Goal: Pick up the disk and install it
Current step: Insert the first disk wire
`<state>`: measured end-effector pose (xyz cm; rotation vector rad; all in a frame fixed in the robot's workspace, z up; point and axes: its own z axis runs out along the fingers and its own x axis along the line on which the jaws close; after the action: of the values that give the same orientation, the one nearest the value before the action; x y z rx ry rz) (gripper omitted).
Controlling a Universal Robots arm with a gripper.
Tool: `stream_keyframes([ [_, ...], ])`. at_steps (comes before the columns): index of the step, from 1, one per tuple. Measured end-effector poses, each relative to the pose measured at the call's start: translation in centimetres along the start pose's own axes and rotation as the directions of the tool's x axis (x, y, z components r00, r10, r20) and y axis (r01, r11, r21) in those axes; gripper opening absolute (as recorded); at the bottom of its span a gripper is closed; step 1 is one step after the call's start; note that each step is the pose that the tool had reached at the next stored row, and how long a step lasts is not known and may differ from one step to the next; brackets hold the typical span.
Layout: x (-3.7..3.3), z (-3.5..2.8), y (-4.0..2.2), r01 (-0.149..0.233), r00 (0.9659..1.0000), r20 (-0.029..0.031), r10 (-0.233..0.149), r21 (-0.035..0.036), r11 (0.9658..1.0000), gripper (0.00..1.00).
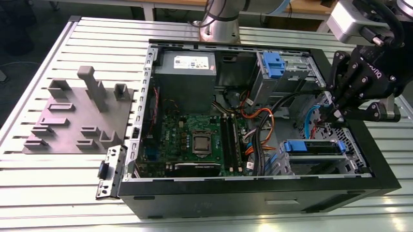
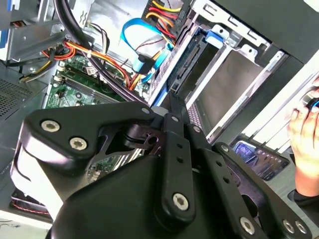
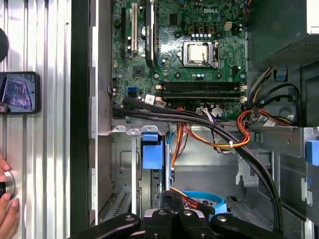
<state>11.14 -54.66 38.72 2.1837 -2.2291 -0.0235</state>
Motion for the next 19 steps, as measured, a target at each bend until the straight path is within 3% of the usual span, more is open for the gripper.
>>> stream_keyframes([
  [19,-0.05,0.04,-0.42,0.0,1.0,0.0004,0.0,0.0,1.0,0.11],
])
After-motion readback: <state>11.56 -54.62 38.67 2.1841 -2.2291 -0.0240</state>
